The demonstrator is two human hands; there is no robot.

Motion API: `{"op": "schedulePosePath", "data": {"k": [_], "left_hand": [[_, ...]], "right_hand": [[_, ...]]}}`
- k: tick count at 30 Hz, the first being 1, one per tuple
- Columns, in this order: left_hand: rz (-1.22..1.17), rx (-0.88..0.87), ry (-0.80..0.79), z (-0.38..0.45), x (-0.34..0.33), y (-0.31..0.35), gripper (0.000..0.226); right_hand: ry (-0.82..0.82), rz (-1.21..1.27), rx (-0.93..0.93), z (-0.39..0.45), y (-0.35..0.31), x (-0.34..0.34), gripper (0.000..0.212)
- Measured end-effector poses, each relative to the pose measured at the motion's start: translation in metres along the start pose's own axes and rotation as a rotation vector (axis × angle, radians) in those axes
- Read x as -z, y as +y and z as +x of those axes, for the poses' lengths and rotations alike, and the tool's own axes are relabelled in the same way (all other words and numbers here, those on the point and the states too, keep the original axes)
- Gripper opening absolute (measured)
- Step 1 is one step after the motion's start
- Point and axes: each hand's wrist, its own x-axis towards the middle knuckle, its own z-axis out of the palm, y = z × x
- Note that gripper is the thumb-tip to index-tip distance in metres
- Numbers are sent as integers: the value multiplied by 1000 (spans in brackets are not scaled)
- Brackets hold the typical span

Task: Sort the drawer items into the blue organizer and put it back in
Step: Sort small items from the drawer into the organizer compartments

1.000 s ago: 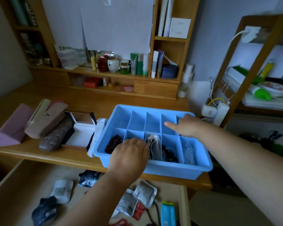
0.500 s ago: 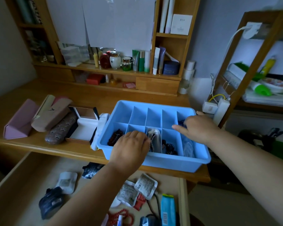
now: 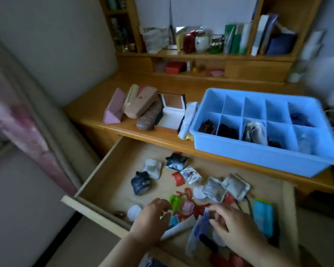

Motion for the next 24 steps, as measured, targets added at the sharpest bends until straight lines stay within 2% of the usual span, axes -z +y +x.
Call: {"op": "schedulePosePath", "data": {"k": [5, 7, 11, 13, 15, 20, 24], "left_hand": [[36, 223, 202, 0, 27, -50, 24], [114, 358, 113, 11, 45, -69, 30], [327, 561, -252, 28, 64, -96, 34], [481, 547, -441, 33, 66, -100, 38], [543, 524, -515, 37, 64, -103, 41], [487, 488, -534, 42, 55, -104, 38], [366, 460, -512, 42, 51, -106, 29]], "right_hand": [[-114, 1, -86, -20, -4, -38, 25], [-130, 20, -104, -23, -5, -40, 24], [-121, 42, -143, -26, 1, -39, 21], [-114, 39, -159, -28, 1, -41, 19], [-114, 54, -162, -29, 2, -44, 18], [-172, 78, -180, -18, 0, -43, 15], [-56, 34, -41, 23, -22, -40, 20]]}}
